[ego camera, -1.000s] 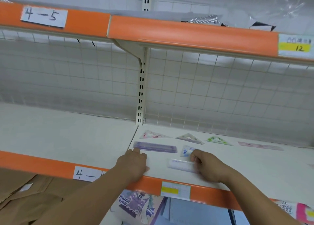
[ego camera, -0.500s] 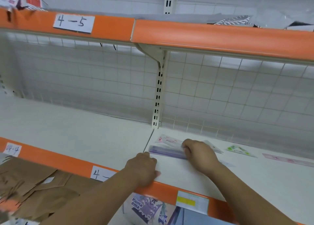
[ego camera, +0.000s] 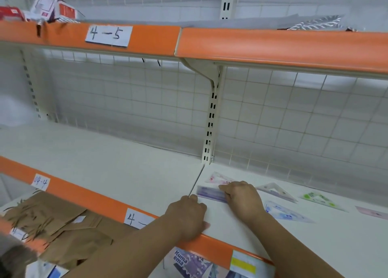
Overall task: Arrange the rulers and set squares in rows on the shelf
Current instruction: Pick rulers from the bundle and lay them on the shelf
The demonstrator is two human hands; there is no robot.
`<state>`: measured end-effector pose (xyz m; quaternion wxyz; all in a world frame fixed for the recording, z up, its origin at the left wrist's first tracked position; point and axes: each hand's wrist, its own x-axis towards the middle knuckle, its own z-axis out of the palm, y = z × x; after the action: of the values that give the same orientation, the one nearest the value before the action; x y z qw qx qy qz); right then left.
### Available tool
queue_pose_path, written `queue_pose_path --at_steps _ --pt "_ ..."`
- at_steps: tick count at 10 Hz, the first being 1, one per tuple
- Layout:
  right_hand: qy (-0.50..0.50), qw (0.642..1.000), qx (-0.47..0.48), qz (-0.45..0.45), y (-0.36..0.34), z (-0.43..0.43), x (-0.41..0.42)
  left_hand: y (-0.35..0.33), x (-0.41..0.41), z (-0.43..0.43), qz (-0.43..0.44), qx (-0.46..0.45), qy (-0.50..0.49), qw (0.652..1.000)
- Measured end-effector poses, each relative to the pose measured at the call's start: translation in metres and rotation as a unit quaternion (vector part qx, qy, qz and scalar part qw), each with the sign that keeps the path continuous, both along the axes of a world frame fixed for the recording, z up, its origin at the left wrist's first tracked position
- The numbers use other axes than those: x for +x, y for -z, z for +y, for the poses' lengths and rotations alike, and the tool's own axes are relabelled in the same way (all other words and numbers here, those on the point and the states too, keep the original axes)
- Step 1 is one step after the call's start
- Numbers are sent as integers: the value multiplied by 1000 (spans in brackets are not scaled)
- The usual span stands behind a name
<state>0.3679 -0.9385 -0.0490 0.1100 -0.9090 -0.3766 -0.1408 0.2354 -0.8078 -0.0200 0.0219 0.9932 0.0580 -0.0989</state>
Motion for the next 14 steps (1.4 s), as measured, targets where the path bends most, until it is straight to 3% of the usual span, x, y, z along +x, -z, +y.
queue_pose_path --at_steps 6,9,11,13,14 --pt "3 991 -118 66 -1 0 -1 1 1 1 -5 -2 0 1000" --pt "12 991 -99 84 2 -3 -2 -1 1 -1 -1 2 -3 1000" --pt "25 999 -37 16 -6 -9 -23 0 1 -1 -8 4 2 1000" --pt "45 997 -31 -46 -15 -19 -42 -1 1 -1 -23 19 11 1000" --pt "63 997 -38 -26 -18 -26 -50 -1 0 -2 -45 12 16 999"
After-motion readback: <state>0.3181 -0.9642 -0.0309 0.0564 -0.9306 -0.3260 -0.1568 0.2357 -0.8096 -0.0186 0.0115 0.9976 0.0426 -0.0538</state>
